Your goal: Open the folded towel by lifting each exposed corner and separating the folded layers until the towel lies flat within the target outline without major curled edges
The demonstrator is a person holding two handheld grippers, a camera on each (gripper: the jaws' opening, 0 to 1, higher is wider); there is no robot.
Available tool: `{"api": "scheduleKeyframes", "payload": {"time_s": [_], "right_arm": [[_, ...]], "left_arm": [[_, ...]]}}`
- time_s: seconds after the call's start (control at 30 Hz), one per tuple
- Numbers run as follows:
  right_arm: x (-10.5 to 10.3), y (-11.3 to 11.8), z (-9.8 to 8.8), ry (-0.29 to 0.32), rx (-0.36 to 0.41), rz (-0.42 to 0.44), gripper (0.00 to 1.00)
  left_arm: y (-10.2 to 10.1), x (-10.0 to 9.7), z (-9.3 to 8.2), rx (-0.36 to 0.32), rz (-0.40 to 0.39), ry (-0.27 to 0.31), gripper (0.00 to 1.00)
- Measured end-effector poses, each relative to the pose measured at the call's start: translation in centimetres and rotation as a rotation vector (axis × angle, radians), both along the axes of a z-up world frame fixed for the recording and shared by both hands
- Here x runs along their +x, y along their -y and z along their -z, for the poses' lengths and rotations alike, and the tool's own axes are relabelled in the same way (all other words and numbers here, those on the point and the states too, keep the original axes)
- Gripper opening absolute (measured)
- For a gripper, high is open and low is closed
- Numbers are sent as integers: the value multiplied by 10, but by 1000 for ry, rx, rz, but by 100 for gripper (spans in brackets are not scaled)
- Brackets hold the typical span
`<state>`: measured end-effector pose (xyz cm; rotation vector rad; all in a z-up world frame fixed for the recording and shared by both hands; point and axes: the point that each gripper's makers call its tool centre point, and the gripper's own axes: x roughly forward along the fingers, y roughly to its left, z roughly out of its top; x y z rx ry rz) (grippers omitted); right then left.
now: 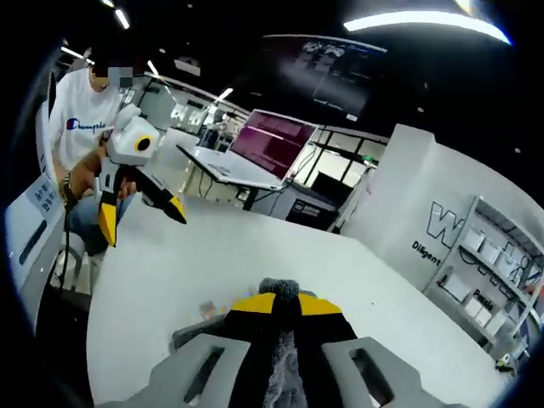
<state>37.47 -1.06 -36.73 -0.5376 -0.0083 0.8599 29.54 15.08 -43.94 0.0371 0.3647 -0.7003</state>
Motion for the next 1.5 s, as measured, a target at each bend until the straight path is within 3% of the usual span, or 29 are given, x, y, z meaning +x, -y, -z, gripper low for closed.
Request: {"api": "scheduleKeyframes", "payload": {"time_s": [0.23,0.7,1.27,1.43,1.5], "right_arm": [[10,31,-8,33,30,116,3],[31,114,-12,102,16,406,3],[33,205,8,95,-57,675,3],[34,240,21,89,-133,774,4],[35,254,38,35,-161,807,4]], "left_arm": [[2,2,0,3,10,0,90],[7,4,-1,16,19,0,90],[11,3,0,34,25,1,90],[13,3,0,39,36,2,90],[14,3,0,40,39,2,90]]}}
